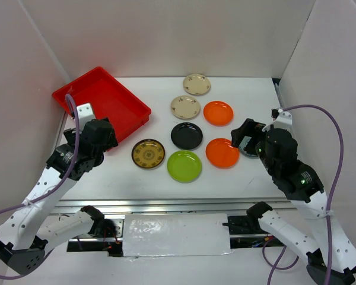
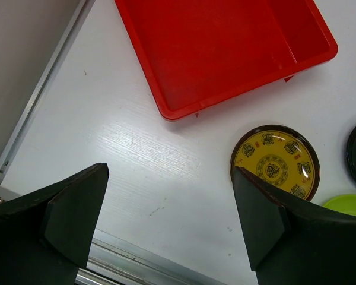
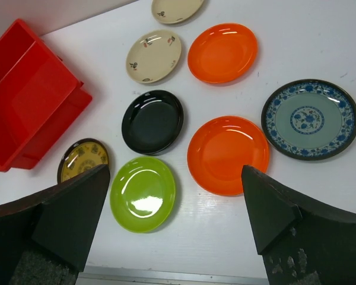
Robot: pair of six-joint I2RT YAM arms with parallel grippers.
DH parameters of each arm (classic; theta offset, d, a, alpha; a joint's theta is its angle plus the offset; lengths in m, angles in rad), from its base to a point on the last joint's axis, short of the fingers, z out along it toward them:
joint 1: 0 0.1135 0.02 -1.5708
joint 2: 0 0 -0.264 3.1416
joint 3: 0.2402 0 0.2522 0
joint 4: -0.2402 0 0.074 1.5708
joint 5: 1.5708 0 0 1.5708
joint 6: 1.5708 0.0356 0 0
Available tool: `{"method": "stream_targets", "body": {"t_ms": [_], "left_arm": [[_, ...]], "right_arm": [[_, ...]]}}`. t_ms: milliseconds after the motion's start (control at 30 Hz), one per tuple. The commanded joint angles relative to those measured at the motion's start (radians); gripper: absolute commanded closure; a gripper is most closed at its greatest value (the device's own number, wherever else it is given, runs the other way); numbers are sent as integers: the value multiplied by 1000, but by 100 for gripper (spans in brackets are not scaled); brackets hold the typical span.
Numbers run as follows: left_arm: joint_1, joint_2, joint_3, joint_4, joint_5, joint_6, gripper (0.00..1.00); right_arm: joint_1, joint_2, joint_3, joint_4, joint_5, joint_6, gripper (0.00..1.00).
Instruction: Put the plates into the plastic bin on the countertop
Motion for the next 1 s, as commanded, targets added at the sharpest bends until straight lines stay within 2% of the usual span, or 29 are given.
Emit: {"method": "stream_targets", "body": {"t_ms": [0, 200, 300, 400, 500, 600, 733, 833, 900, 933, 967], "left_arm": [[5, -16, -3, 22, -2, 16, 1], [5, -17, -1, 24, 2, 14, 1], [5, -8, 5, 25, 25, 16, 1], [14, 16, 26, 30, 94, -4, 1], [25, 47, 22, 54, 238, -12, 1], [25, 93, -17, 85, 300, -29, 1], [40, 162, -29, 76, 348, -85, 1], [54, 220, -115, 151, 439, -184, 1], [81, 240, -194, 305, 483, -243, 1], [92, 234, -228, 306, 508, -244, 1], [106, 225, -271, 456, 539, -241, 1]], "right_arm": [[7, -3, -9, -6, 27, 1, 0], [6, -14, -21, 17, -21, -7, 0], [0, -5, -61, 66, -120, -13, 0], [-2, 27, -83, 78, -174, 11, 0], [0, 27, -122, 115, -235, 19, 0], [-3, 47, -207, 236, -340, 70, 0], [12, 81, -306, 281, -325, 160, 0], [26, 41, -360, 336, -354, 162, 0], [29, 12, -344, 342, -386, 147, 0], [29, 7, -334, 335, -397, 137, 0], [33, 3, -325, 327, -407, 125, 0]]}}
